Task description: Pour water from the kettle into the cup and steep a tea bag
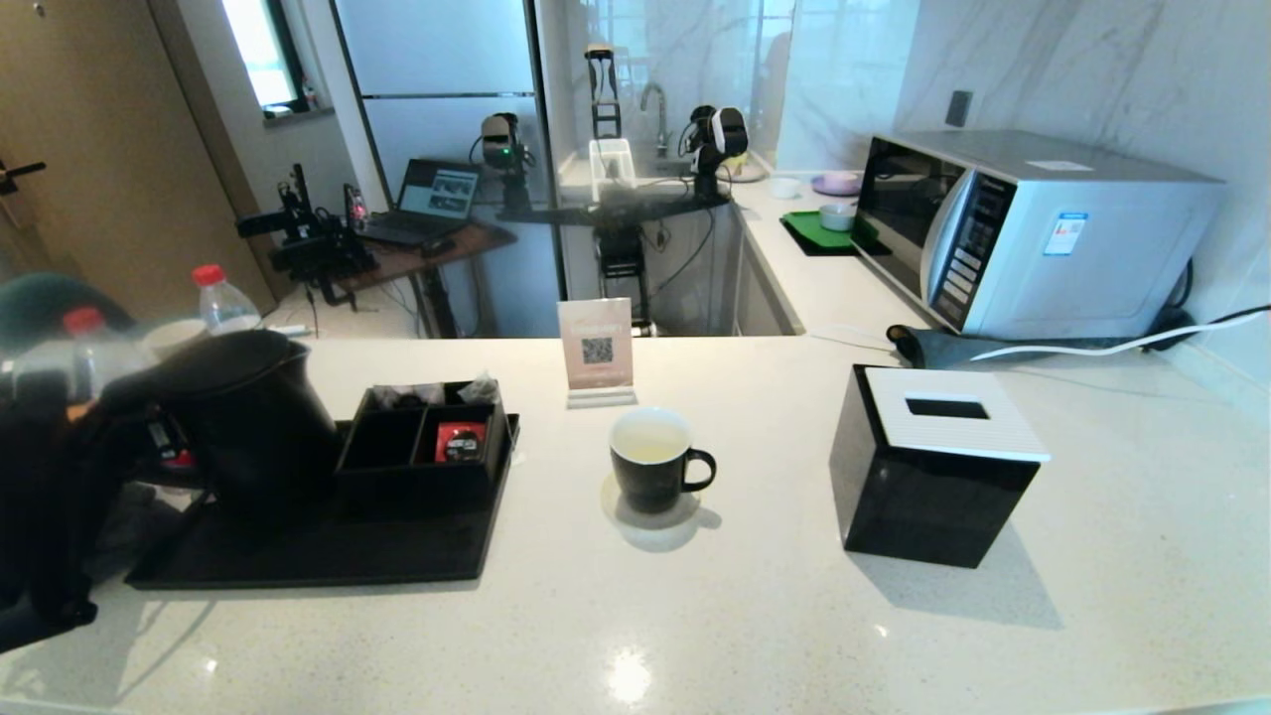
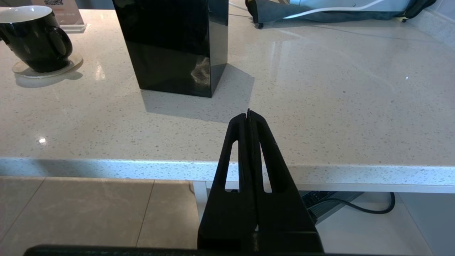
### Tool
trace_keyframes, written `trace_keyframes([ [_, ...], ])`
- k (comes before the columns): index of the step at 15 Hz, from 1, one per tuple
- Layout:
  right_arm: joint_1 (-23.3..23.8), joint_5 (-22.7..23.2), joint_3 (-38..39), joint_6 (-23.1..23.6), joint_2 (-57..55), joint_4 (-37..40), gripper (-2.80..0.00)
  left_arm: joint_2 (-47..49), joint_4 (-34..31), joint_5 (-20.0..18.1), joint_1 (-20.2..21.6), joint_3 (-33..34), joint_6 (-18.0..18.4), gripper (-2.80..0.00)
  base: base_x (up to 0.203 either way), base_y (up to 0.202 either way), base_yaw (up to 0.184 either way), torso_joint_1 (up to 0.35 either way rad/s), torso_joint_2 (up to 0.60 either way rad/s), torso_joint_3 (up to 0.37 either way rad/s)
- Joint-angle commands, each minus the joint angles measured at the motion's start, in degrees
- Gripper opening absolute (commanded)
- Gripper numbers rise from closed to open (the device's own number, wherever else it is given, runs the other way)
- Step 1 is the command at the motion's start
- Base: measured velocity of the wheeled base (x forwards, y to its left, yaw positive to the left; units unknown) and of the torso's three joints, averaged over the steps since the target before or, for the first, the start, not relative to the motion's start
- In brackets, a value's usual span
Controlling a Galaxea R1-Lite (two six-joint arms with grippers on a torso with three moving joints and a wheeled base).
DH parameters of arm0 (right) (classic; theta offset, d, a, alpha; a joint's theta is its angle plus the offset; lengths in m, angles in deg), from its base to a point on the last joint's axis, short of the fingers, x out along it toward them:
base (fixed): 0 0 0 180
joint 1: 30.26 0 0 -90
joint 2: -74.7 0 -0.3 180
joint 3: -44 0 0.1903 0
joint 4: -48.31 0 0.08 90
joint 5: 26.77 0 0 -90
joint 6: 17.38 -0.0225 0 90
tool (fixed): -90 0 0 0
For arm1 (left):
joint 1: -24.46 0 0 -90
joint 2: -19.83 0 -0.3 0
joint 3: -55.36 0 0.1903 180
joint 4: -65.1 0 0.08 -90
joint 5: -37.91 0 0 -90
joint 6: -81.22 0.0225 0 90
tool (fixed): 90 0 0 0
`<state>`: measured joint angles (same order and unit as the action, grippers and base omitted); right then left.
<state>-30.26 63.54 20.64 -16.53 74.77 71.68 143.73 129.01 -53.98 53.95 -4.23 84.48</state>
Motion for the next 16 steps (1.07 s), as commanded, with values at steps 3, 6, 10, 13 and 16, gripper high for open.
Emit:
trace_keyframes([
  [3,0.0,0.04,0.0,0.03,-0.07,0.0,-2.8,-0.14,2.68,-0.13,-0.05,0.18,0.08,0.0,0.0,0.0,0.0,0.0,0.0,0.0],
  [6,0.0,0.04,0.0,0.03,-0.07,0.0,-2.8,-0.32,2.68,-0.13,-0.05,0.45,0.08,0.0,0.0,0.0,0.0,0.0,0.0,0.0],
  [10,0.0,0.04,0.0,0.03,-0.07,0.0,-2.8,-0.32,2.68,-1.01,0.03,0.36,0.08,0.0,0.0,0.0,0.0,0.0,0.0,0.0],
  [13,0.0,0.04,0.0,0.03,-0.07,0.0,-2.8,-0.22,2.68,-6.4,1.11,0.2,0.08,0.0,0.0,0.0,0.0,0.0,0.0,0.0],
  [16,0.0,0.04,0.0,0.03,-0.07,0.0,-2.8,0.12,2.68,-8.39,1.36,0.01,0.17,0.0,0.0,0.0,0.0,0.0,0.0,0.0],
])
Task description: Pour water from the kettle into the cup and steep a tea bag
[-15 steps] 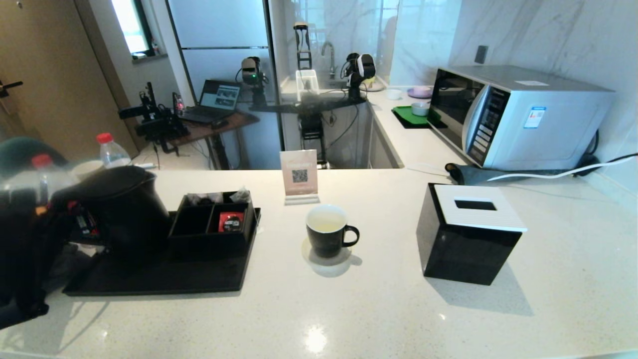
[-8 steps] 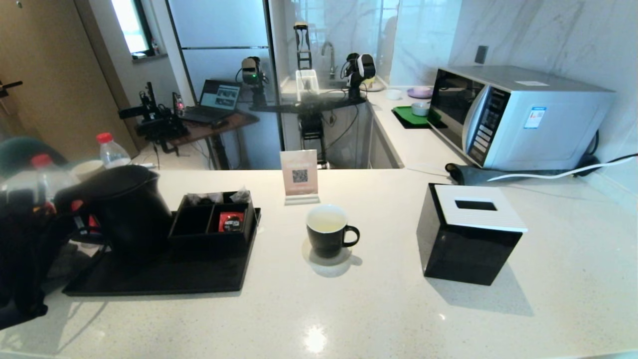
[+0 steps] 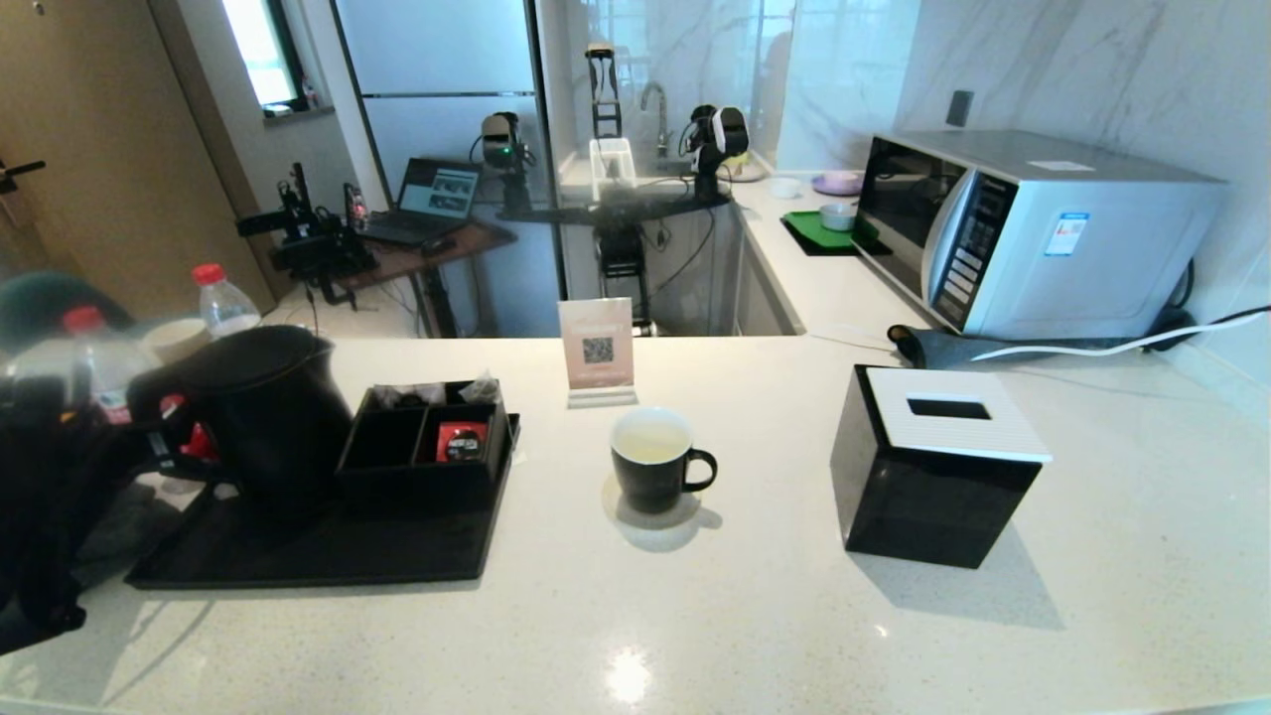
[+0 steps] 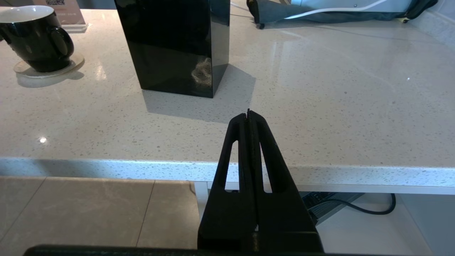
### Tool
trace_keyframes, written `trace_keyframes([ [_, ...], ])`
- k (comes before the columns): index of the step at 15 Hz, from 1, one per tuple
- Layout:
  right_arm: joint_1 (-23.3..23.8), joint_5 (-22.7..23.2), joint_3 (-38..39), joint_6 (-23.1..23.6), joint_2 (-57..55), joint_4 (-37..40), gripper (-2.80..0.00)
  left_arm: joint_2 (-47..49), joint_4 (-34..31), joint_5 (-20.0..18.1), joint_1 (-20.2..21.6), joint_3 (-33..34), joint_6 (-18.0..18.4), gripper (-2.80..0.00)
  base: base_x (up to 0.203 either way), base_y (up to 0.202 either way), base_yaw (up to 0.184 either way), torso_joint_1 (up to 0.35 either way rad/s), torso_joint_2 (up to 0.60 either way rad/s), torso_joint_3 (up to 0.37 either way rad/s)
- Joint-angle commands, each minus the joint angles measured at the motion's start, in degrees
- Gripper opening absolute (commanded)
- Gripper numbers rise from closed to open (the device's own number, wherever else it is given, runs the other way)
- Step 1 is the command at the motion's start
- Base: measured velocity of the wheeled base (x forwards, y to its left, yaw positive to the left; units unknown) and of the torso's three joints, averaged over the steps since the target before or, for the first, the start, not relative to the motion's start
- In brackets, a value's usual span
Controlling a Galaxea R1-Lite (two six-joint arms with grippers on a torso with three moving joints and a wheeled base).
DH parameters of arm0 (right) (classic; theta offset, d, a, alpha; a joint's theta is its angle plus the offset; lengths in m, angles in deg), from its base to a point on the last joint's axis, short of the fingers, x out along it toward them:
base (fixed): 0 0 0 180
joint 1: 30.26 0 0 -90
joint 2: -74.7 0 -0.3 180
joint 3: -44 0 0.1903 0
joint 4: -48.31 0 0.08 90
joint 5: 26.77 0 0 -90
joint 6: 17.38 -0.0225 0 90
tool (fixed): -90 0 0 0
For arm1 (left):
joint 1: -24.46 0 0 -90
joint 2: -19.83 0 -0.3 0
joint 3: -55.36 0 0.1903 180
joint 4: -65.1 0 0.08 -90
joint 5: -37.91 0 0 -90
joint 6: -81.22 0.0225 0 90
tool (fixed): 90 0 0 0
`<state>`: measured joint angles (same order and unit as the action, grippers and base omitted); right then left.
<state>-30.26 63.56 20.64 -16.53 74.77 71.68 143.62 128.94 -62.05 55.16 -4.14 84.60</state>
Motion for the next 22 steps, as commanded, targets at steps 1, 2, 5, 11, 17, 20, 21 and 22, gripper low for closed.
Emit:
trace_keyframes([
  [1,0.0,0.02,0.0,0.03,-0.07,0.0,-2.8,0.45,2.75,-0.33,0.15,-0.21,0.05,0.0,0.0,0.0,0.0,0.0,0.0,0.0],
  [2,0.0,0.02,0.0,0.03,-0.07,0.0,-2.8,0.67,2.75,-0.33,0.17,-0.33,0.12,0.0,0.0,0.0,0.0,0.0,0.0,0.0],
  [5,0.0,0.02,0.0,0.03,-0.07,0.0,-2.8,1.72,2.75,-3.98,0.99,-1.66,0.22,0.0,0.0,0.0,0.0,0.0,0.0,0.0],
  [11,0.0,0.02,0.0,0.03,-0.07,0.0,-2.8,3.83,2.75,-8.06,2.18,-5.47,0.31,0.0,0.0,0.0,0.0,0.0,0.0,0.0],
  [17,0.0,0.02,0.0,0.03,-0.07,0.0,-2.8,5.64,2.75,-8.15,2.09,-7.95,0.31,0.0,0.0,0.0,0.0,0.0,0.0,0.0],
  [20,0.0,0.02,0.0,0.03,-0.07,0.0,-2.8,6.49,2.75,-8.24,1.8,-9.78,0.41,0.0,0.0,0.0,0.0,0.0,0.0,0.0],
  [21,0.0,0.02,0.0,0.03,-0.07,0.0,-2.8,6.84,2.75,-8.24,1.67,-10.45,0.41,0.0,0.0,0.0,0.0,0.0,0.0,0.0],
  [22,0.0,0.02,0.0,0.03,-0.07,0.0,-2.8,6.99,2.75,-8.24,1.56,-10.81,0.4,0.0,0.0,0.0,0.0,0.0,0.0,0.0],
])
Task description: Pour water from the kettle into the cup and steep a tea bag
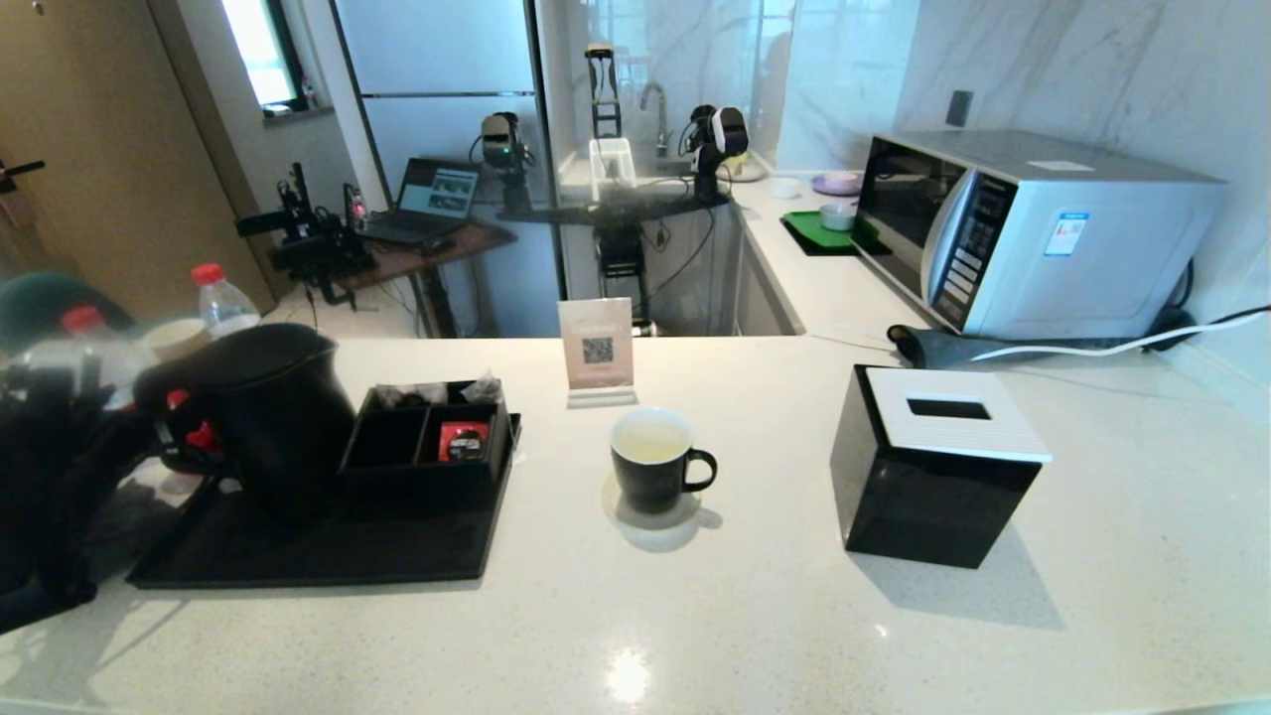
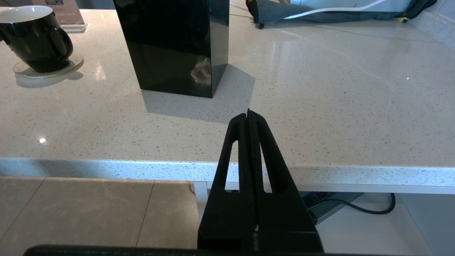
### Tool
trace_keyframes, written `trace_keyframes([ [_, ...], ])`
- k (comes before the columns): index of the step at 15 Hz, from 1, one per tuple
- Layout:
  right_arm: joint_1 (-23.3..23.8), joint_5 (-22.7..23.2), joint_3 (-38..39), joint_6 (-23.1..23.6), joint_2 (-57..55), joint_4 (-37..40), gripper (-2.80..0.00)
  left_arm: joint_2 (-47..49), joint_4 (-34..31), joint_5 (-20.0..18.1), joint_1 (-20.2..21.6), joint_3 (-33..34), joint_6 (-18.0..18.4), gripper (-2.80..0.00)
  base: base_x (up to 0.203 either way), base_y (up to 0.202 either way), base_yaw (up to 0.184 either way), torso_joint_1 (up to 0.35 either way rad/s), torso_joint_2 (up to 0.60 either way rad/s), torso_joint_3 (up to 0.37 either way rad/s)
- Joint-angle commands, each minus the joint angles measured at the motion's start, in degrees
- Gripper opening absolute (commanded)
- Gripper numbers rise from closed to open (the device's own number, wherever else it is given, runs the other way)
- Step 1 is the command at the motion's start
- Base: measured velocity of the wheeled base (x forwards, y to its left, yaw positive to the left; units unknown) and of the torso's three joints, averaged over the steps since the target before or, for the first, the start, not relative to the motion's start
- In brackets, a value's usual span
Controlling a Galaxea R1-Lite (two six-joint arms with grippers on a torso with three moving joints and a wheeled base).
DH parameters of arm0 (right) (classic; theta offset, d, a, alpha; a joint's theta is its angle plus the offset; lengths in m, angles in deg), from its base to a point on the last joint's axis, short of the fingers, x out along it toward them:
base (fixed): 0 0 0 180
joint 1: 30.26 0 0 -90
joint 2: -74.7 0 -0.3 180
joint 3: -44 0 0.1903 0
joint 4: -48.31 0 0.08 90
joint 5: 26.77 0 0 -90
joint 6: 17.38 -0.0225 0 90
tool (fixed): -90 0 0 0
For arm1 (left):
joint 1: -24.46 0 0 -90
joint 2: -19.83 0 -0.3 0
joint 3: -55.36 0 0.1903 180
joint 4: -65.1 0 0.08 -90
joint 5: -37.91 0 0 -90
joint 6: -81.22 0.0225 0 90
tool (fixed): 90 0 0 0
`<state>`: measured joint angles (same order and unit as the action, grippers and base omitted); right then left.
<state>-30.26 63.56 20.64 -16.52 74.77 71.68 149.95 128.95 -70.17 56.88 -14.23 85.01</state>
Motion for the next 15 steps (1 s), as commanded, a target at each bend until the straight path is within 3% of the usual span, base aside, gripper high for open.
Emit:
trace_keyframes([
  [1,0.0,0.02,0.0,0.01,-0.07,0.0,-2.8,0.84,2.74,-0.11,-0.25,-1.11,-0.01,0.0,0.0,0.0,0.0,0.0,0.0,0.0],
  [12,0.0,0.02,0.0,0.01,-0.07,0.0,-2.8,0.93,2.74,-0.11,-1.39,-2.65,0.07,0.0,0.0,0.0,0.0,0.0,0.0,0.0],
  [13,0.0,0.02,0.0,0.01,-0.07,0.0,-2.8,1.01,2.74,-0.11,-1.42,-2.65,0.07,-2.8,0.0,0.0,0.0,0.0,0.0,0.0],
  [15,0.0,0.02,0.0,0.01,-0.07,0.0,-2.8,0.93,2.74,-0.11,-1.39,-2.65,0.08,-2.8,0.0,0.0,0.0,0.0,0.0,0.0],
])
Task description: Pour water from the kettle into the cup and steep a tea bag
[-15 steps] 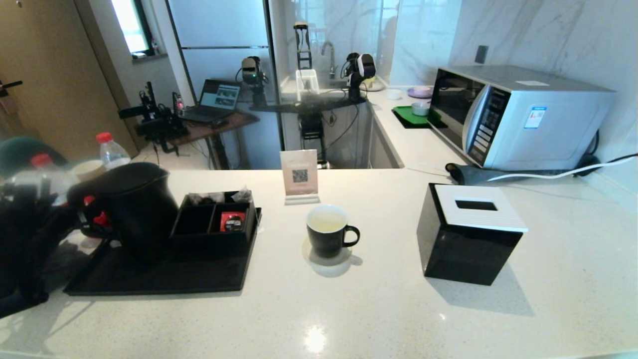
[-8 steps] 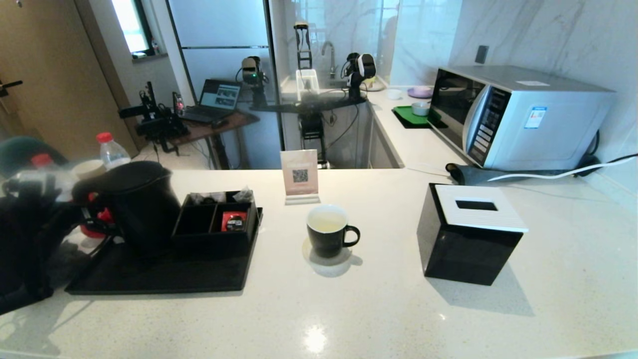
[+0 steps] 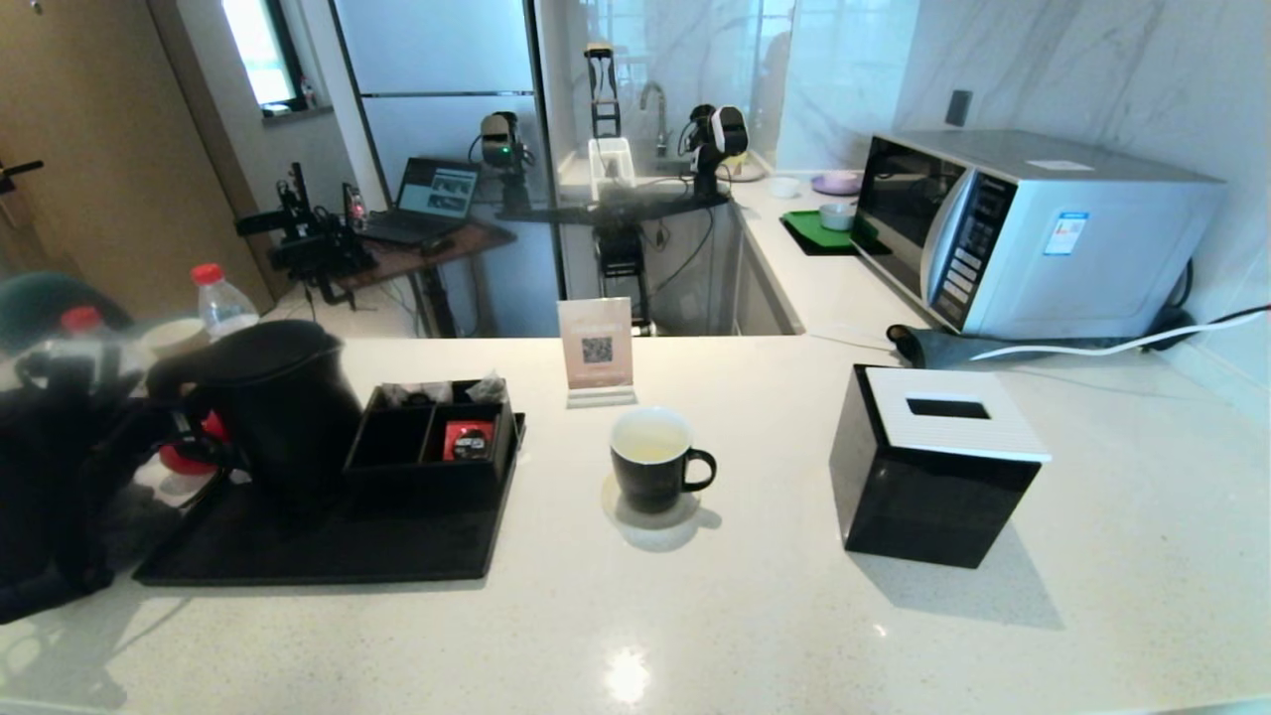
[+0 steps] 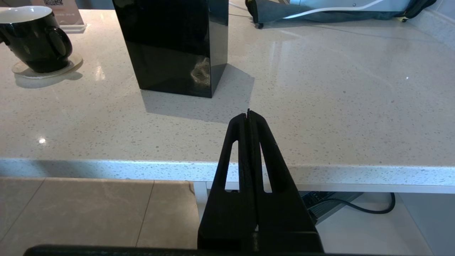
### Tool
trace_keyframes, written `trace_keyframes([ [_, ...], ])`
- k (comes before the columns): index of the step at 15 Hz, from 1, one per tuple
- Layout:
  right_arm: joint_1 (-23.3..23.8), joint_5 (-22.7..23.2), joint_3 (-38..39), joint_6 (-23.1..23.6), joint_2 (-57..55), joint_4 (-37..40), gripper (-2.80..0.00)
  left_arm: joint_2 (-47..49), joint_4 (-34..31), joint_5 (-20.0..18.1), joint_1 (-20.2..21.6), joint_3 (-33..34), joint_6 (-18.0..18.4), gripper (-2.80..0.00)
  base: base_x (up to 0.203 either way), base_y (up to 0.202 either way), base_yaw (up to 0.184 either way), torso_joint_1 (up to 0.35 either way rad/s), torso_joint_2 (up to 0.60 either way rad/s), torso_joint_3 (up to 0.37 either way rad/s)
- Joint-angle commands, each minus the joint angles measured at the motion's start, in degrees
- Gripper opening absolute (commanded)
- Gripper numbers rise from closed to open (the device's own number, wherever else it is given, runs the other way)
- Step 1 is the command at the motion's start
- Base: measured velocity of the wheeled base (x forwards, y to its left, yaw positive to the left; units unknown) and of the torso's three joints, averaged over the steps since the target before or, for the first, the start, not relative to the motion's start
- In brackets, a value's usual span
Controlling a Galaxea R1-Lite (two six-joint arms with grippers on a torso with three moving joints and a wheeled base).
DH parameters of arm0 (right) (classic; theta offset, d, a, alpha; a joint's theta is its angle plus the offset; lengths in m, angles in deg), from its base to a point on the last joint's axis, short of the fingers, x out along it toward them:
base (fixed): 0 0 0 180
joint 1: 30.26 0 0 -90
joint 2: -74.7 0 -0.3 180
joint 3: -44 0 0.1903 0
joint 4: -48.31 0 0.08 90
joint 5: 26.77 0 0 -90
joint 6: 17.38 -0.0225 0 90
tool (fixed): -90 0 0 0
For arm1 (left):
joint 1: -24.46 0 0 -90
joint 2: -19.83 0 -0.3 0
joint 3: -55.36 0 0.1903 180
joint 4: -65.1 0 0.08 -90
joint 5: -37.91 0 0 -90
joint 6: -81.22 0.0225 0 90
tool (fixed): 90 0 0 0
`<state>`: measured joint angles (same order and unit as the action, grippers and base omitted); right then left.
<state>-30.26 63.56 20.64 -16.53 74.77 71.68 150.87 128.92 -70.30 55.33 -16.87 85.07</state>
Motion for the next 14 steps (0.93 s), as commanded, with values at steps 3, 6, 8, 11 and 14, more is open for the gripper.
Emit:
trace_keyframes([
  [3,0.0,0.03,0.0,0.03,-0.07,0.0,-2.8,0.01,2.77,0.02,0.15,-0.01,0.0,-2.8,0.0,0.0,0.0,0.0,0.0,0.0],
  [6,0.0,0.03,0.0,0.03,-0.07,0.0,-2.8,0.01,2.77,0.02,0.16,-0.01,0.01,-2.8,0.0,0.0,0.0,0.0,0.0,0.0],
  [8,0.0,0.03,0.0,0.03,-0.07,0.0,-2.8,0.01,2.77,0.02,0.07,-0.01,0.01,-2.8,0.0,0.0,0.0,0.0,0.0,0.0],
  [11,0.0,0.03,0.0,0.03,-0.07,0.0,-2.8,0.01,2.77,0.11,0.07,0.08,0.01,-2.8,0.0,0.0,0.0,0.0,0.0,0.0],
  [14,0.0,0.03,0.0,0.03,-0.07,0.0,-2.8,-0.31,2.77,0.14,0.07,0.64,0.1,-2.8,0.0,0.0,0.0,0.0,0.0,0.0],
])
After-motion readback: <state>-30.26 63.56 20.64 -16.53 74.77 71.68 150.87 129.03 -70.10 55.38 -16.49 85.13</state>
